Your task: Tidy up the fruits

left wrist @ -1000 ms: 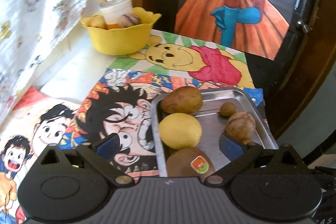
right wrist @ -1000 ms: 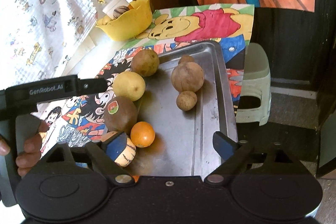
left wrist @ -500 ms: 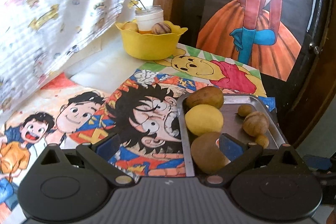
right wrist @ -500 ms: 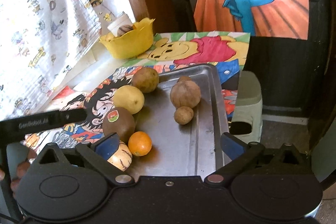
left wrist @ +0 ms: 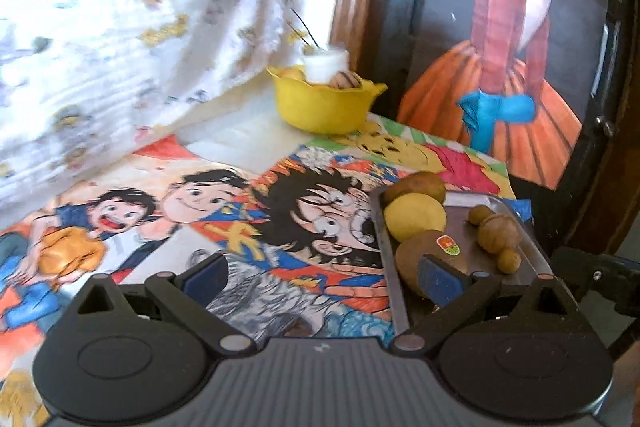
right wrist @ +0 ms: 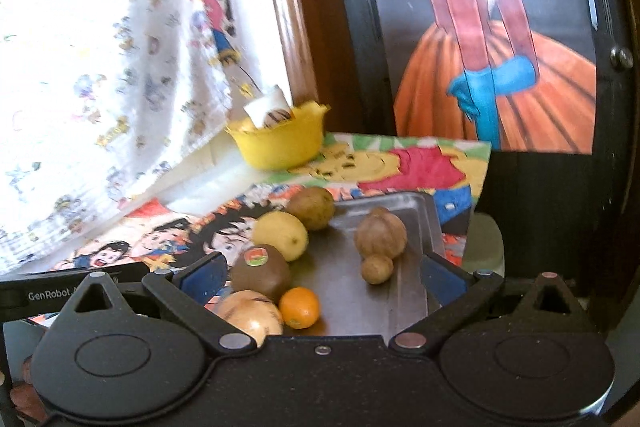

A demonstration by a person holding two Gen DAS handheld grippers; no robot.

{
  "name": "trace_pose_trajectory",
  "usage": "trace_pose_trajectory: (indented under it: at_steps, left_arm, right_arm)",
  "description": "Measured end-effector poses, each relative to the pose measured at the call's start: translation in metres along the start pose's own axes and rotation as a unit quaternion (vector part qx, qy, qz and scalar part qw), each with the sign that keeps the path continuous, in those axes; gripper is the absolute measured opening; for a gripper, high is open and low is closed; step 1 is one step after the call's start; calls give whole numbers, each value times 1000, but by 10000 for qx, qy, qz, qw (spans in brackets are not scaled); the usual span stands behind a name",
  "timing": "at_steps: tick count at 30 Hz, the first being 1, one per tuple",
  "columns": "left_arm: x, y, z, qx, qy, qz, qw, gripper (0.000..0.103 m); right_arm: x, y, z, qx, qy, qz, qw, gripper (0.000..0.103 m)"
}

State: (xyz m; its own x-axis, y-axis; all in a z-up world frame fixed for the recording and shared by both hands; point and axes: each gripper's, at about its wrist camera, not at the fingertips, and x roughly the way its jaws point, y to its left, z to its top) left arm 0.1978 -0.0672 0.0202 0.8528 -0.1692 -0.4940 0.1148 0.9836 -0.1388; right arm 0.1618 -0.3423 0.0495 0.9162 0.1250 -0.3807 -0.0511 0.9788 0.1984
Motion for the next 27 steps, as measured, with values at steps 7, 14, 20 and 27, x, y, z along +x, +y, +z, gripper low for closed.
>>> trace_pose_trajectory:
  at_steps: [7,14,20,27]
  left_arm:
    - [-65,2,-18,-119,-490,315,9982,103]
    - [-128,1,-35,22,-864,467,9952,103]
    - [-167,-3,-53,214,-1039,495,9931,103]
    - [-193,0,-66,150,-1122,495,9923,103]
  right_arm:
    - [-58,17,-10,-192,-392,86,9990,102]
    - [-108,34,-27,-367,-627,185,9972,102]
    - [-140,45,-37,-471,-768,206,9957,102]
    - [-166,55,-47,-629,-888,231,9938,102]
